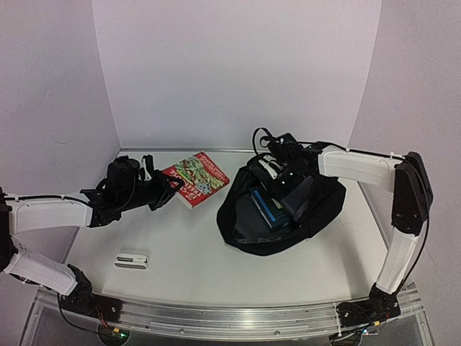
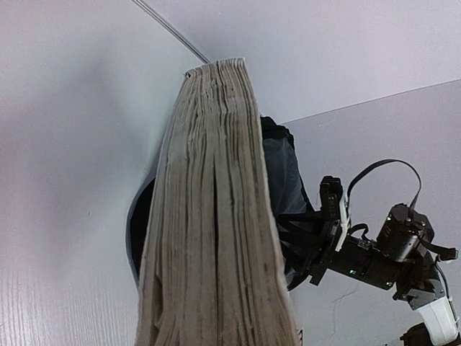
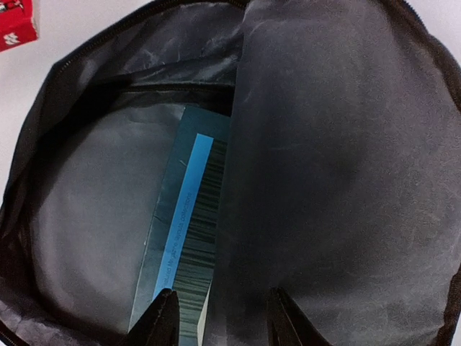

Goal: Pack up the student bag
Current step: Pick up the book from the center of the board, then place the book in the student bag.

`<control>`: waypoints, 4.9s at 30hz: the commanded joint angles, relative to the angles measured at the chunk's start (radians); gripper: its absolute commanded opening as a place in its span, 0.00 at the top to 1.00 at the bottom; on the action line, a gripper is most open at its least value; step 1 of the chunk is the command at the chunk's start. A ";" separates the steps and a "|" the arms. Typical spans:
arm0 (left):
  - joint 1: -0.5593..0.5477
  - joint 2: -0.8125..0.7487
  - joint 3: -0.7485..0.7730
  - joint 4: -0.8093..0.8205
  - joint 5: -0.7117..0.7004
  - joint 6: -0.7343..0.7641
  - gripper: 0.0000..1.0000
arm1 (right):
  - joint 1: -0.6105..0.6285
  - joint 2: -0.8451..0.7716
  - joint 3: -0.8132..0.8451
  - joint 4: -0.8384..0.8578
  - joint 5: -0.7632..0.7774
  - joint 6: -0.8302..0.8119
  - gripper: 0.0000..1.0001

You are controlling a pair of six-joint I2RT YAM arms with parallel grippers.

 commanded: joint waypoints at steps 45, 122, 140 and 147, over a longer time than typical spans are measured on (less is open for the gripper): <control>-0.025 0.479 0.185 0.708 0.491 -0.143 1.00 | -0.032 -0.126 0.198 -0.009 -0.102 0.091 1.00; -0.188 0.901 0.889 0.154 0.269 -0.098 1.00 | -0.032 -0.171 0.117 0.004 -0.323 0.100 1.00; -0.209 0.718 0.796 -0.215 0.074 0.042 0.65 | -0.031 -0.148 0.140 0.004 -0.313 0.091 1.00; -0.208 0.804 0.862 -0.186 0.138 0.025 0.73 | -0.032 -0.146 0.146 0.004 -0.313 0.097 1.00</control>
